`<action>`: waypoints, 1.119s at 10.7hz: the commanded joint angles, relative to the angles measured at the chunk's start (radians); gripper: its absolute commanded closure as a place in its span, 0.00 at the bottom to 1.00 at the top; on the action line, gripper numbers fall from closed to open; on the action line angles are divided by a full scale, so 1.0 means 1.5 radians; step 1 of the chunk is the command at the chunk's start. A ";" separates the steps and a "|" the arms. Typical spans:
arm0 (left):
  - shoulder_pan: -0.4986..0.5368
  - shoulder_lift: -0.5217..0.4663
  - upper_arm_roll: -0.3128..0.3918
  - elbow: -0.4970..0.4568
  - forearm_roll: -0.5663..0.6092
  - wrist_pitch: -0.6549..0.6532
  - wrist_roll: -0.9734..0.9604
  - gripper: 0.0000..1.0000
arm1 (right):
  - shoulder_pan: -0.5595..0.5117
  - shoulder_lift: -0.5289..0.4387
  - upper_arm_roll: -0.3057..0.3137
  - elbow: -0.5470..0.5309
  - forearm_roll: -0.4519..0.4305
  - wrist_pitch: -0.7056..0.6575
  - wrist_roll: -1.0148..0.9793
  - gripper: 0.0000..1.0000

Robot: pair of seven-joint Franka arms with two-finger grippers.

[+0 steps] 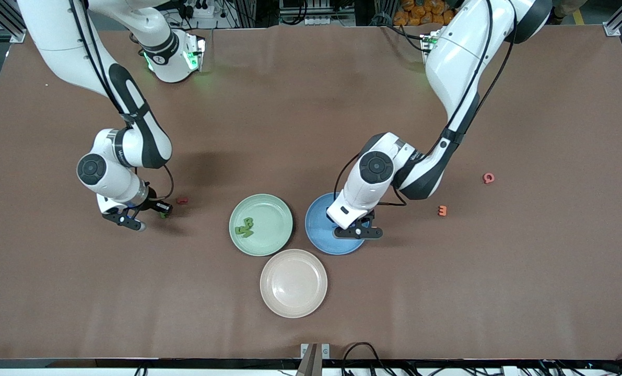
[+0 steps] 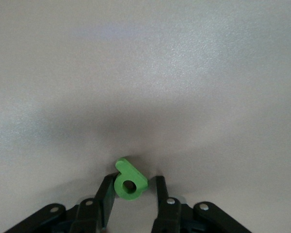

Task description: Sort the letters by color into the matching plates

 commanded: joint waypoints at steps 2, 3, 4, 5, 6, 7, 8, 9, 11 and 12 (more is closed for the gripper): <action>-0.035 0.009 0.005 0.018 -0.064 0.056 -0.005 1.00 | 0.003 0.001 0.002 -0.014 0.008 0.018 -0.006 0.68; -0.039 0.010 0.006 0.018 -0.066 0.063 -0.008 1.00 | 0.003 0.001 0.002 -0.014 0.008 0.019 -0.006 0.70; -0.046 0.009 0.006 0.018 -0.066 0.067 -0.004 0.48 | 0.003 0.002 0.002 -0.014 0.008 0.019 -0.006 0.72; -0.052 0.009 0.008 0.017 -0.062 0.072 0.001 0.00 | 0.003 0.002 0.002 -0.014 0.008 0.019 -0.006 0.73; -0.052 0.009 0.010 0.016 -0.060 0.072 0.002 0.00 | 0.003 0.002 0.002 -0.014 0.008 0.019 -0.006 0.76; -0.049 0.006 0.013 0.016 -0.057 0.071 0.005 0.00 | 0.003 0.002 0.002 -0.014 0.008 0.019 -0.006 0.76; -0.043 0.002 0.015 0.015 -0.056 0.070 0.027 0.00 | 0.004 0.001 0.002 -0.012 0.002 0.013 -0.007 0.77; -0.027 -0.004 0.017 0.009 -0.056 0.059 0.047 0.00 | 0.004 -0.002 0.002 -0.011 0.000 0.009 -0.019 0.77; 0.014 -0.010 0.020 0.014 -0.025 -0.024 0.111 0.00 | 0.004 -0.012 0.002 0.001 0.000 -0.017 -0.042 0.77; 0.030 -0.017 0.020 0.013 -0.022 -0.046 0.130 0.00 | 0.006 -0.013 0.002 0.013 -0.001 -0.034 -0.045 0.77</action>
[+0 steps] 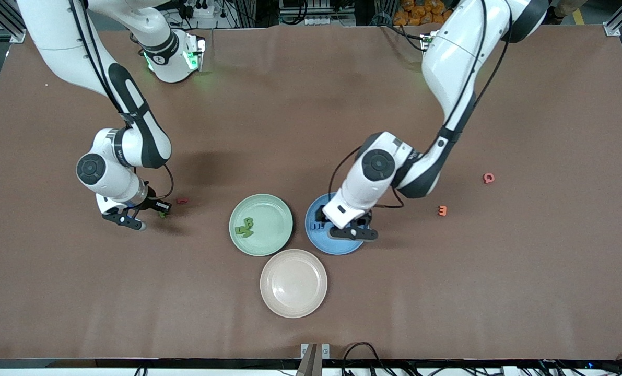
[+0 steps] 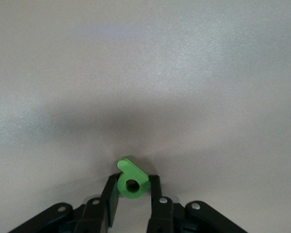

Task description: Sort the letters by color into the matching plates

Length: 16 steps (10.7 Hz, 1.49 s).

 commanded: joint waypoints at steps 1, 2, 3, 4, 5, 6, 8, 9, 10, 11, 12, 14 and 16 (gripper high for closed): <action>0.052 -0.020 -0.001 0.001 0.028 -0.093 0.077 0.00 | 0.008 -0.013 0.003 0.025 -0.001 -0.043 -0.016 0.77; 0.076 -0.025 -0.001 0.002 0.038 -0.121 0.115 0.00 | 0.012 -0.013 0.003 0.037 -0.008 -0.050 -0.025 0.77; 0.094 -0.030 -0.001 0.002 0.038 -0.148 0.150 0.00 | 0.013 -0.013 0.003 0.050 -0.021 -0.056 -0.046 0.77; 0.118 -0.032 -0.001 0.002 0.038 -0.162 0.176 0.00 | 0.017 -0.013 0.003 0.068 -0.024 -0.071 -0.057 0.77; 0.143 -0.033 -0.001 0.001 0.044 -0.176 0.202 0.00 | 0.027 -0.013 0.003 0.084 -0.024 -0.090 -0.060 0.77; 0.169 -0.044 -0.001 0.001 0.046 -0.202 0.229 0.00 | 0.033 -0.012 0.003 0.096 -0.023 -0.103 -0.061 0.77; 0.214 -0.066 -0.003 -0.001 0.045 -0.250 0.289 0.00 | 0.055 -0.008 0.003 0.114 -0.018 -0.107 -0.058 0.77; 0.241 -0.083 -0.004 -0.002 0.045 -0.286 0.316 0.00 | 0.068 -0.008 0.004 0.122 -0.015 -0.116 -0.053 0.77; 0.268 -0.097 -0.005 -0.004 0.038 -0.305 0.342 0.00 | 0.081 -0.006 0.004 0.138 -0.013 -0.134 -0.052 0.77; 0.294 -0.107 -0.008 -0.009 0.035 -0.331 0.350 0.00 | 0.094 -0.003 0.004 0.161 -0.013 -0.162 -0.052 0.77; 0.307 -0.119 -0.009 -0.018 0.034 -0.350 0.343 0.00 | 0.111 -0.001 0.004 0.183 -0.014 -0.188 -0.052 0.77; 0.339 -0.145 -0.011 -0.052 0.016 -0.352 0.334 0.00 | 0.142 0.010 0.004 0.230 -0.015 -0.223 -0.063 0.77; 0.339 -0.159 -0.008 -0.087 0.014 -0.352 0.334 0.00 | 0.171 0.023 0.004 0.253 -0.014 -0.223 -0.064 0.77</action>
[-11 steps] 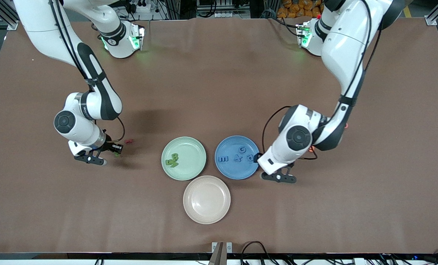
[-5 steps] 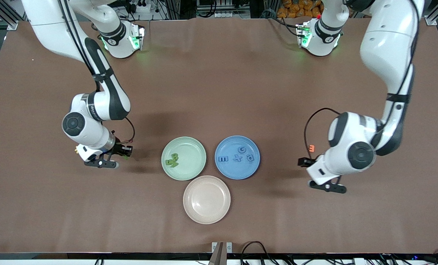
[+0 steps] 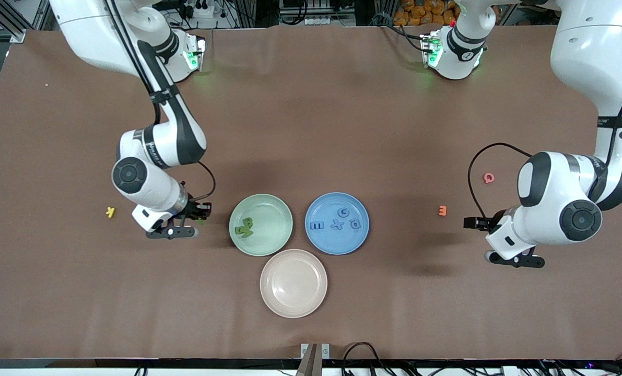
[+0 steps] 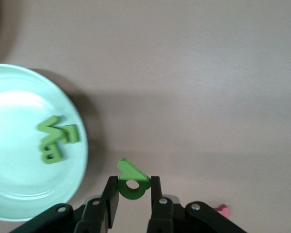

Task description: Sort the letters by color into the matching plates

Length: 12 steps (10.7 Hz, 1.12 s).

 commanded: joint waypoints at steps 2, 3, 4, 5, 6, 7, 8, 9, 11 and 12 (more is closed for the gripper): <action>-0.003 -0.099 0.025 -0.140 -0.013 0.010 0.004 0.00 | 0.052 0.041 -0.001 0.070 0.000 -0.014 -0.004 0.77; -0.038 -0.130 0.059 -0.181 -0.019 0.019 0.010 0.00 | 0.059 0.052 0.006 0.083 0.000 -0.014 -0.003 0.77; -0.079 -0.155 0.107 -0.216 -0.040 0.026 0.013 0.00 | 0.068 0.065 0.007 0.096 0.001 -0.014 -0.002 0.77; -0.108 -0.184 0.139 -0.251 -0.052 0.030 0.021 0.00 | 0.078 0.079 0.007 0.114 0.001 -0.014 -0.001 0.77; -0.110 -0.210 0.144 -0.271 -0.053 0.029 0.021 0.00 | 0.083 0.089 0.013 0.126 0.001 -0.014 0.000 0.77; -0.109 -0.233 0.144 -0.283 -0.053 0.029 0.024 0.00 | 0.085 0.092 0.017 0.130 0.001 -0.014 0.000 0.77; -0.107 -0.251 0.145 -0.283 -0.054 0.029 0.024 0.00 | 0.091 0.093 0.021 0.133 0.001 -0.014 0.000 0.76; -0.106 -0.269 0.145 -0.283 -0.054 0.029 0.023 0.00 | 0.094 0.093 0.022 0.133 0.001 -0.014 0.001 0.59; -0.104 -0.308 0.146 -0.283 -0.054 0.019 0.020 0.00 | 0.084 0.093 0.021 0.133 -0.001 -0.013 -0.006 0.00; -0.102 -0.329 0.146 -0.284 -0.054 0.016 0.019 0.00 | 0.080 0.091 0.021 0.133 -0.003 -0.014 -0.010 0.00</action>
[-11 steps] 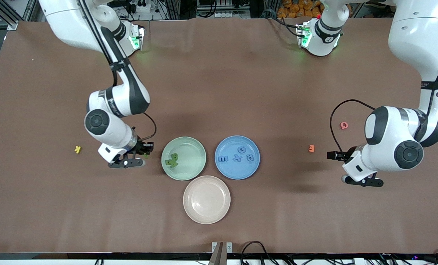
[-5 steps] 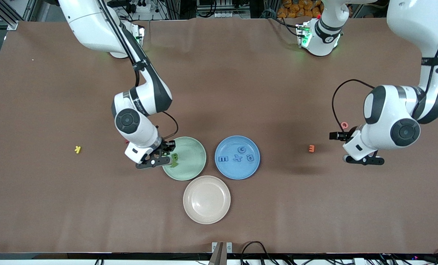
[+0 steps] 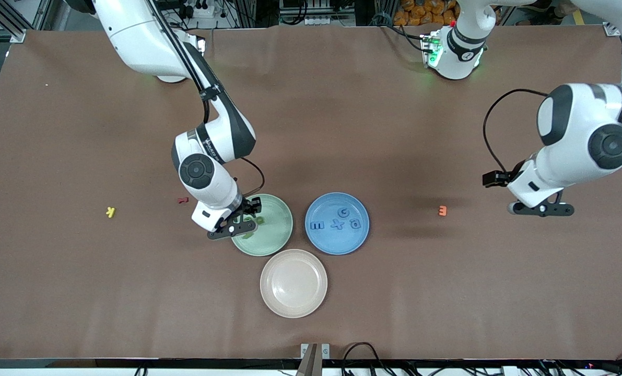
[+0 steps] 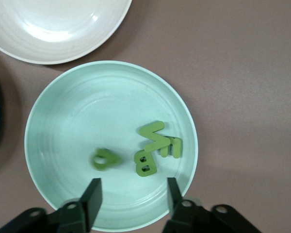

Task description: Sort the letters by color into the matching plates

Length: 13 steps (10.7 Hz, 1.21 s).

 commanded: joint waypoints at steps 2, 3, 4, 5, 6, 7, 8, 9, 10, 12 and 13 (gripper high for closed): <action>-0.001 -0.100 0.013 -0.028 -0.018 -0.007 0.009 0.00 | -0.032 -0.002 0.000 0.015 -0.002 -0.013 -0.060 0.00; 0.000 -0.121 0.015 -0.025 -0.018 -0.007 -0.002 0.00 | -0.052 -0.007 0.000 0.015 -0.002 -0.022 -0.084 0.00; 0.007 -0.138 0.015 -0.018 -0.017 -0.007 -0.005 0.00 | -0.074 -0.012 -0.001 0.017 -0.001 -0.030 -0.113 0.00; 0.021 -0.158 0.014 -0.010 -0.014 -0.007 0.002 0.00 | -0.101 -0.018 -0.002 0.016 -0.002 -0.031 -0.143 0.00; 0.024 -0.170 0.014 0.005 -0.016 -0.007 0.000 0.00 | -0.125 -0.023 -0.002 0.017 -0.003 -0.033 -0.161 0.00; 0.023 -0.180 0.013 0.014 -0.022 -0.008 -0.002 0.00 | -0.148 -0.029 -0.002 0.017 -0.008 -0.035 -0.169 0.00; 0.023 -0.192 0.013 0.015 -0.027 -0.020 -0.002 0.00 | -0.172 -0.033 -0.003 0.017 -0.009 -0.037 -0.177 0.00; 0.023 -0.196 0.012 0.029 -0.043 -0.048 -0.002 0.00 | -0.199 -0.035 -0.003 0.020 -0.009 -0.037 -0.181 0.00; 0.025 -0.194 0.012 0.056 -0.075 -0.084 -0.002 0.00 | -0.224 -0.038 -0.003 0.022 -0.010 -0.044 -0.182 0.00; 0.030 -0.196 0.009 0.089 -0.082 -0.136 0.003 0.00 | -0.273 -0.040 -0.005 0.042 -0.020 -0.083 -0.182 0.00; 0.030 -0.198 0.009 0.092 -0.078 -0.137 0.020 0.00 | -0.295 -0.040 -0.005 0.050 -0.038 -0.093 -0.182 0.00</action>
